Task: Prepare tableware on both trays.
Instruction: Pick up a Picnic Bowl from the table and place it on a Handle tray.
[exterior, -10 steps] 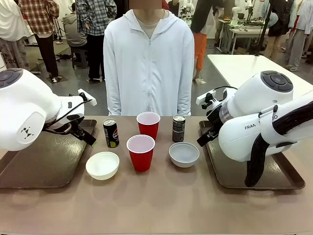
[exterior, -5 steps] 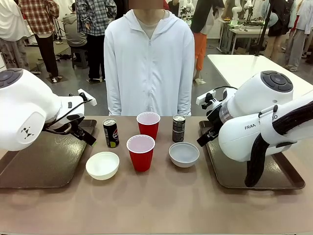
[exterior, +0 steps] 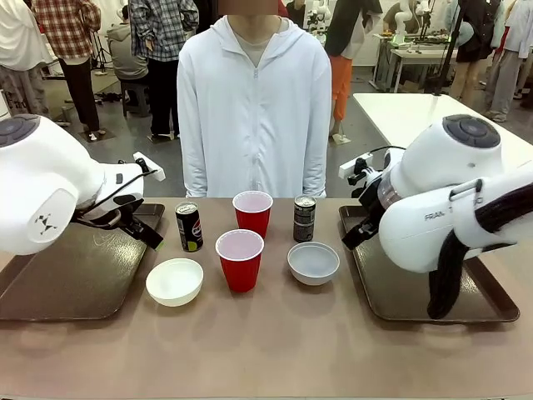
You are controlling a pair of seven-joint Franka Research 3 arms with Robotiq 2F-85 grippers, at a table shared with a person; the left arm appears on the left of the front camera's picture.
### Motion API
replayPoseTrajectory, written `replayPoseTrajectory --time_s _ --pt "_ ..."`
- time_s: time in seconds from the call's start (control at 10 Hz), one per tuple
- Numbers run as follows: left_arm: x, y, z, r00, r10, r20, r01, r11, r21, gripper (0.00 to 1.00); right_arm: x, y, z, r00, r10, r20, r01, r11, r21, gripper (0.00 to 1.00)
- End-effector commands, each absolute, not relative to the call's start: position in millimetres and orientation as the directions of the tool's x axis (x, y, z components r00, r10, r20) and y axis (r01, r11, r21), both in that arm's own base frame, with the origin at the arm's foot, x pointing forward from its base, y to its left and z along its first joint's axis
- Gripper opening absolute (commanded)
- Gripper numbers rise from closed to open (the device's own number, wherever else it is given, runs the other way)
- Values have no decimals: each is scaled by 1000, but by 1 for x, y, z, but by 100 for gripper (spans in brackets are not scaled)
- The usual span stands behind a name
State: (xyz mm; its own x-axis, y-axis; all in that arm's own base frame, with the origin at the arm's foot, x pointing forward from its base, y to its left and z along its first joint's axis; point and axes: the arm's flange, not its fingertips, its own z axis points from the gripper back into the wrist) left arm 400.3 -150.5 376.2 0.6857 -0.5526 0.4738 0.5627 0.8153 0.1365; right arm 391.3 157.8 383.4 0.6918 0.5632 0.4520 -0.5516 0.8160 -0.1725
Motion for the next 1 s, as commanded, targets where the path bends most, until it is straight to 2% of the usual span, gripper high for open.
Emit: replayPoseTrajectory --time_s 0.0,0.2,0.4,0.5,0.6,0.7,0.9 --pt "343 -133 419 682 -643 347 650 751 116 100 337 164 431 778 536 329 -519 842 -146 100" --pt "295 -119 438 709 -665 237 689 724 -30 100 276 142 445 814 522 254 -529 847 -44 100" --pt "272 -116 437 710 -675 200 701 704 -111 100 238 130 438 839 500 216 -522 851 54 100" --pt "266 -118 433 729 -655 198 681 722 -121 100 234 125 426 856 483 184 -502 862 72 100" --pt "271 -118 430 749 -622 227 639 769 -4 100 246 119 421 845 499 194 -508 861 -3 100" --pt "297 -133 462 711 -678 187 701 705 -107 100 274 155 478 837 512 194 -527 850 32 100" --pt "296 -130 467 725 -662 190 684 724 -88 100 273 149 480 846 500 184 -514 857 35 100"
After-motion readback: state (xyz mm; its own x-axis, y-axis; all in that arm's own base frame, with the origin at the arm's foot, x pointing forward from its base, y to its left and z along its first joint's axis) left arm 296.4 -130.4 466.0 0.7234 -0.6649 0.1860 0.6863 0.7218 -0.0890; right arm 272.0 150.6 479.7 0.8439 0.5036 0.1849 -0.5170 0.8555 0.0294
